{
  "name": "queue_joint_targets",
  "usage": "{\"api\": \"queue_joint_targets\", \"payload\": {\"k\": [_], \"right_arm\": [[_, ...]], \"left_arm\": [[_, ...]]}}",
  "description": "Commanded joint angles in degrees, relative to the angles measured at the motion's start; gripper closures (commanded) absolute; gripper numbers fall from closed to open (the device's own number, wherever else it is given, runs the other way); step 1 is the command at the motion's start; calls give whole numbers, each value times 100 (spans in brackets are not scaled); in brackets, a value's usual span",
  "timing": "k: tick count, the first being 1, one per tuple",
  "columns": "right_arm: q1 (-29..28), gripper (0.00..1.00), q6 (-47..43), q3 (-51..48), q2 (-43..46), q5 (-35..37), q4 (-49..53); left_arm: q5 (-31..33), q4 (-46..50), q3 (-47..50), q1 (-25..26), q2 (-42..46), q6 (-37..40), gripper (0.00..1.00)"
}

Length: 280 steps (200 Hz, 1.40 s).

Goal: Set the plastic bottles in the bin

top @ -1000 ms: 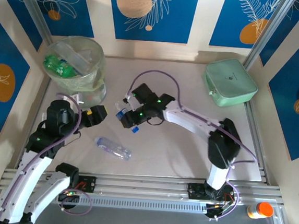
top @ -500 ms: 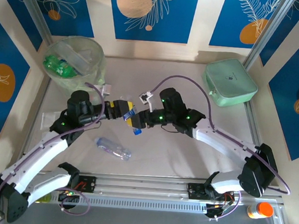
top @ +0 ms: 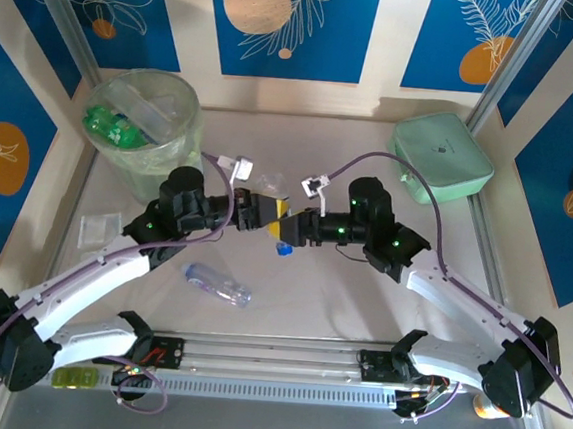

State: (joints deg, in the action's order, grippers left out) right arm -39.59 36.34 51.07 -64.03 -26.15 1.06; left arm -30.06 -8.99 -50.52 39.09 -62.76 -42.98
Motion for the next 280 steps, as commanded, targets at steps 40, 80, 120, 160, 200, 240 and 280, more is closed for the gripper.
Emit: {"api": "queue_joint_targets", "payload": {"k": [40,80,120,160,200,240,280], "right_arm": [[74,6,-179,-142,729,32,552],[149,6,-399,-86,1112,317,995],[324,6,-321,-332,1294,427,989],[365,7,-377,-308,1239,564,1097],[373,7,-353,-286,984,656,1033],[322,7,-241,-238,530,585,818],[229,8,-232,-93,121,633,738]], "left_arm": [[410,795,-1171,34,-137,549,54],[1003,2227,-2226,-773,-336,828,59],[716,2950,-3335,-2049,-817,636,63],[1315,3359,-4220,-2990,-1166,640,64],[1645,3475,-4656,-3896,-1543,410,65],[2068,3677,-5121,-4331,-2253,122,64],[2049,3363,-5197,-4322,-2980,-246,66]]}}
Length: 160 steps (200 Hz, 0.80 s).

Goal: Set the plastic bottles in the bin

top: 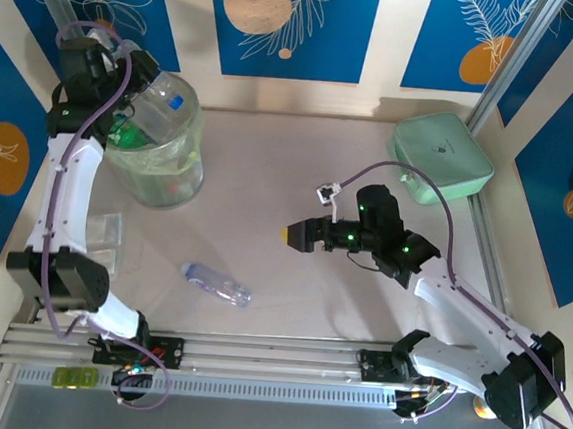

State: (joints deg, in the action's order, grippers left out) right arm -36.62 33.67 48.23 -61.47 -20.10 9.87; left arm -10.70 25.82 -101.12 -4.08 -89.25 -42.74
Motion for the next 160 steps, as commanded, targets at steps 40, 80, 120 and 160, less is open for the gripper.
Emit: {"api": "queue_joint_targets", "payload": {"k": [40,80,120,160], "right_arm": [[-109,8,52,279,-446,37,-165],[-117,8,52,428,-687,15,-188],[-126,8,58,495,-837,6,-213],[-135,8,8,512,-749,10,-155]], "left_arm": [[166,-322,-113,105,-657,-104,61],[354,-374,68,360,-749,264,55],[516,-248,-106,504,-715,608,39],[884,-21,-403,513,-510,776,34]]}}
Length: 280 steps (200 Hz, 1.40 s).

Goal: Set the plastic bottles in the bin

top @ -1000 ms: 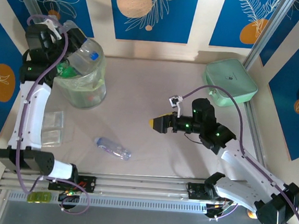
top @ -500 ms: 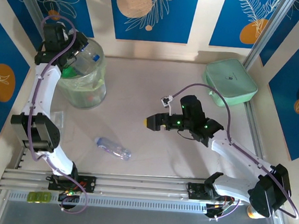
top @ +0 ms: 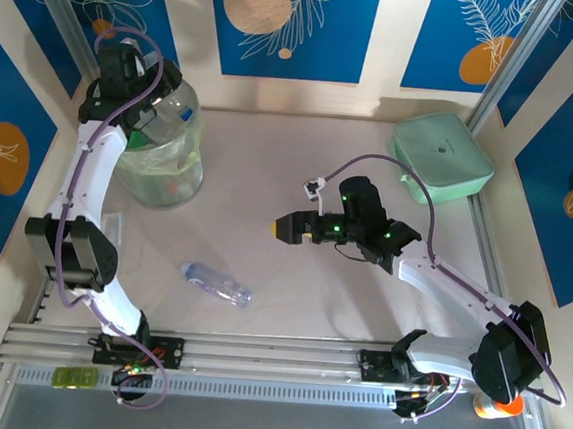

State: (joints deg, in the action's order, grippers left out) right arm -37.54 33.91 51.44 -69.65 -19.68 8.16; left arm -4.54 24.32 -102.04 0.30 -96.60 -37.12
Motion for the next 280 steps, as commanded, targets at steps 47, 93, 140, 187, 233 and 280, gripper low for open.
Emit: {"api": "queue_joint_targets", "payload": {"k": [47,93,140,187,233,280], "right_arm": [[-43,8,-103,151,305,-9,159],[12,7,-148,46,555,-3,217],[36,8,-78,-112,566,-71,80],[36,8,-80,-155,584,-62,82],[25,8,11,-212,367,-165,-96],[27,7,-16,-241,320,-150,-43]], "left_arm": [[774,369,-330,59,401,300,31],[1437,694,-396,50,610,401,30],[1015,964,-699,-100,373,343,18],[656,766,-737,-232,379,475,36],[-300,685,-1212,-96,-336,660,53],[452,1097,-1824,273,-968,1424,42]]}}
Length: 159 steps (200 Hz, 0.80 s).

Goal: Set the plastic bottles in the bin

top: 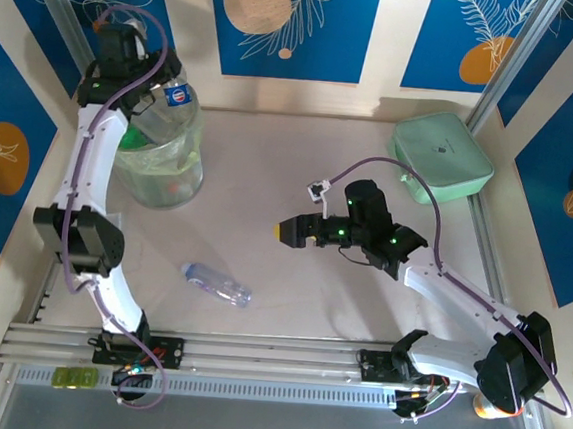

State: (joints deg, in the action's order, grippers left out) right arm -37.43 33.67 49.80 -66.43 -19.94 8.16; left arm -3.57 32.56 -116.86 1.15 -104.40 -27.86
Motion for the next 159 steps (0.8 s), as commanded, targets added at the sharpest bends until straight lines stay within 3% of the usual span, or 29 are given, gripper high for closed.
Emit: {"api": "queue_joint_targets", "payload": {"k": [1,34,51,88,126,159], "right_arm": [[16,7,8,-76,3,-124,-43],[17,8,34,-79,-10,-141,-69],[-1,8,21,-30,-40,-209,-79],[-168,8,-172,204,-63,-243,168],[-433,8,-735,636,-110,217,941],[-666,8,-1165,839,-410,709,1528]], "left_arm": [[383,284,-335,191,-196,499,42],[1344,704,-162,184,-275,563,42],[1515,698,51,184,-145,540,42],[1306,567,-15,184,241,547,42],[814,638,-389,194,684,314,29],[649,721,115,299,1458,18,24]]}}
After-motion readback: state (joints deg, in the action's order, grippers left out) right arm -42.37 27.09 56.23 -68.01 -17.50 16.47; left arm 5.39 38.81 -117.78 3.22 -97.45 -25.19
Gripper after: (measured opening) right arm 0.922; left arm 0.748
